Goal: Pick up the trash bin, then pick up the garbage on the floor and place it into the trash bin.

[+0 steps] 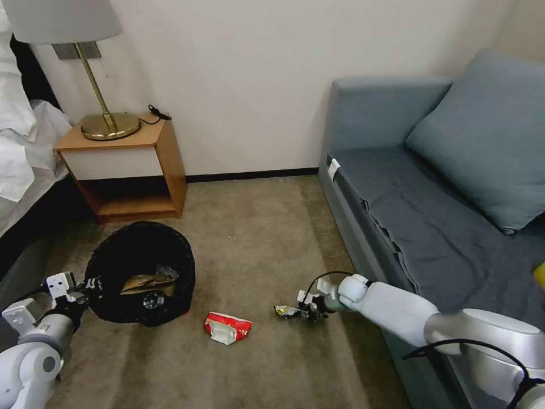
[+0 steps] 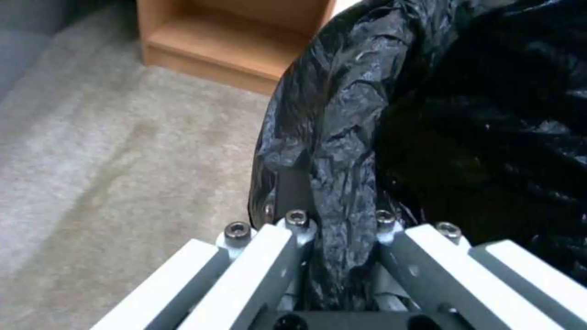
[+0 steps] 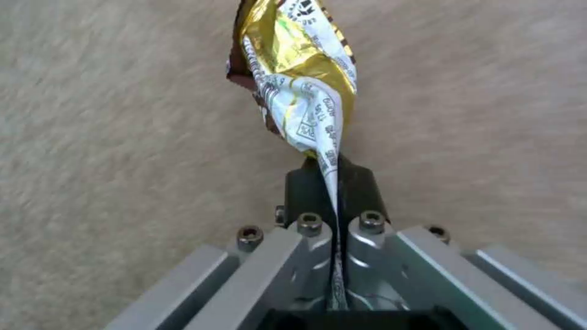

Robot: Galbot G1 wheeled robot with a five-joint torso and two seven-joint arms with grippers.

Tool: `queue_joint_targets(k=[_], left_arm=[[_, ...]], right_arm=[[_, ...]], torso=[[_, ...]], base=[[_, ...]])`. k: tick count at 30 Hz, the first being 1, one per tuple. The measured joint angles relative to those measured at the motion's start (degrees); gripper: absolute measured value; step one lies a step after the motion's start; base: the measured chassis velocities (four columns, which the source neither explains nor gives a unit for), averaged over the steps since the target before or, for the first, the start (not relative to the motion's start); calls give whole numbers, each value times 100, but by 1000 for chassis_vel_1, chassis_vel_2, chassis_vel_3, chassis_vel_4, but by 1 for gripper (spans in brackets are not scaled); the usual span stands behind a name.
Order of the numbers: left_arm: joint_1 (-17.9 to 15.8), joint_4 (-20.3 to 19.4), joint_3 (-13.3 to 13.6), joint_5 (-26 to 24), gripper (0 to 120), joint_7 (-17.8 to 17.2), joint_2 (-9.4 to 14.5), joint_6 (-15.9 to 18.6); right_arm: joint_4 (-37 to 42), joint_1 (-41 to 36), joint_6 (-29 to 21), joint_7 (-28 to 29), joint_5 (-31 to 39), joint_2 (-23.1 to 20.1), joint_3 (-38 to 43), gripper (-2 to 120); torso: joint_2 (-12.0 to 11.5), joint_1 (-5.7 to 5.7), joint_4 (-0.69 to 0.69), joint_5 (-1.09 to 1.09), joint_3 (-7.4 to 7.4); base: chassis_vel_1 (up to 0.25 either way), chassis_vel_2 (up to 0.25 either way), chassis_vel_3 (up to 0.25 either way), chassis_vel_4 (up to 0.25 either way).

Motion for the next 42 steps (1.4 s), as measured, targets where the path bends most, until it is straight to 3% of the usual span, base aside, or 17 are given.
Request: queue_joint_targets(k=[5, 7, 12, 19, 25, 33, 35, 42], left_arm=[[-79, 53, 243, 41, 2, -14, 53, 17], [-144, 16, 429, 71, 2, -77, 63, 69], [-227, -62, 623, 91, 2, -152, 67, 154], [-177, -61, 722, 187, 2, -160, 36, 173], [-46, -182, 733, 192, 2, -162, 29, 176], [51, -298, 758, 213, 2, -165, -3, 179], [85, -372, 803, 227, 2, -187, -27, 196], [123, -547, 935, 238, 2, -278, -67, 274]], right_arm=[[430, 67, -146, 203, 118, -251, 375, 0], [1078, 72, -324, 453, 332, -619, 847, 0], [2145, 69, -468, 800, 519, -1072, 1463, 0], [3274, -163, -527, 1289, 667, -1246, 2374, 0], [4443, -247, -625, 1907, 1197, -1298, 2951, 0], [5618, 56, -640, 2483, 1936, -1285, 2796, 0], [6149, 233, -643, 2751, 2268, -1207, 2550, 0], [6683, 547, -636, 3040, 2554, -962, 1766, 0]], torso=[[0, 0, 2, 0, 0], [0, 0, 0, -1, 0], [0, 0, -1, 0, 0], [0, 0, 0, 0, 0], [0, 0, -1, 0, 0], [0, 0, 1, -2, 0], [0, 0, 0, -3, -1], [0, 0, 1, -2, 0]], base=[[0, 0, 0, 0], [0, 0, 0, 0], [0, 0, 0, 0], [0, 0, 0, 0], [0, 0, 0, 0], [0, 0, 0, 0], [0, 0, 0, 0], [0, 0, 0, 0]])
